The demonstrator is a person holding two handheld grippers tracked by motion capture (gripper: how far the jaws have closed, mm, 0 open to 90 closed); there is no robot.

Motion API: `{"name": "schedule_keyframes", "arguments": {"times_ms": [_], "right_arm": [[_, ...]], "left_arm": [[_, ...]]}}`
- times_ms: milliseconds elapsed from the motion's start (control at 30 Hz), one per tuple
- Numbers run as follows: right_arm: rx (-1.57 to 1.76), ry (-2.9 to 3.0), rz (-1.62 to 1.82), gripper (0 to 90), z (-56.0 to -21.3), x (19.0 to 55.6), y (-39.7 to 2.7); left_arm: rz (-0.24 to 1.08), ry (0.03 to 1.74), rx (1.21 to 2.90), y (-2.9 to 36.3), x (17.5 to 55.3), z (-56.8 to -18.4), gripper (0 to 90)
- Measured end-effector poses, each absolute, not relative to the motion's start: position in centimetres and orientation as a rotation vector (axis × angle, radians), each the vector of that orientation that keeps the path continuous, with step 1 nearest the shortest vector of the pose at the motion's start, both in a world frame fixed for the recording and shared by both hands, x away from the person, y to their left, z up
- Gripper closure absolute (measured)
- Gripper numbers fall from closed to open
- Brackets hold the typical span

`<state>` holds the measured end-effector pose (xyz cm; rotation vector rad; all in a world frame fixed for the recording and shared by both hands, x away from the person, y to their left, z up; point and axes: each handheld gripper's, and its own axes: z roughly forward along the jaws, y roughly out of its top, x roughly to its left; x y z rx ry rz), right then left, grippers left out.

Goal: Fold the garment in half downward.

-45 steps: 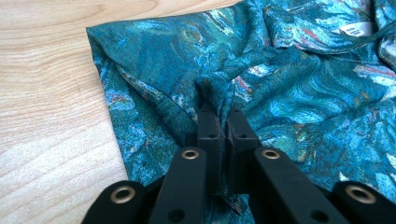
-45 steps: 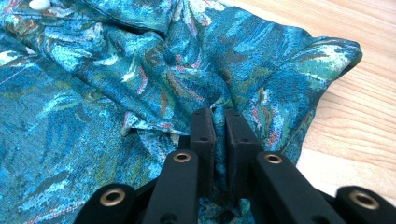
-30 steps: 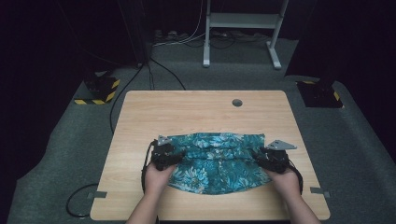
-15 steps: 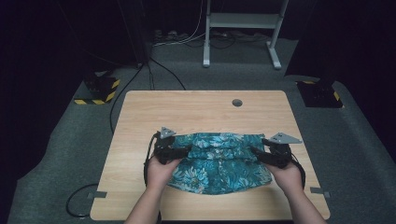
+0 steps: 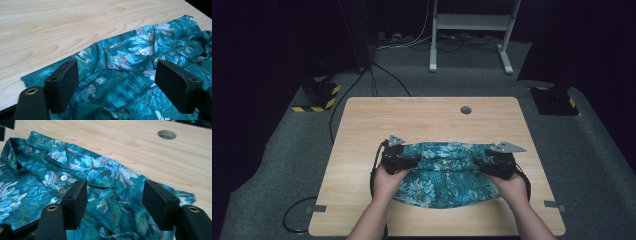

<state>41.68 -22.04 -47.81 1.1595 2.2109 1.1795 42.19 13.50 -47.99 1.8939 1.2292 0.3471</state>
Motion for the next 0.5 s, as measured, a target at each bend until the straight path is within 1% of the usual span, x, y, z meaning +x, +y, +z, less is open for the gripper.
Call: {"name": "schedule_keyframes", "arguments": {"times_ms": [200,300,500], "right_arm": [[1.194,2.232,1.185,38.2,-48.9,42.9,-21.0],[1.199,2.232,1.188,42.2,-49.1,43.5,-20.5],[1.206,2.245,1.176,45.7,-49.6,44.4,-19.5]], "left_arm": [[0.32,1.24,1.913,12.5,43.6,-49.0,19.6],[0.321,1.235,1.927,11.9,44.3,-49.3,19.8],[0.319,1.238,1.94,10.8,45.3,-49.8,21.2]]}}
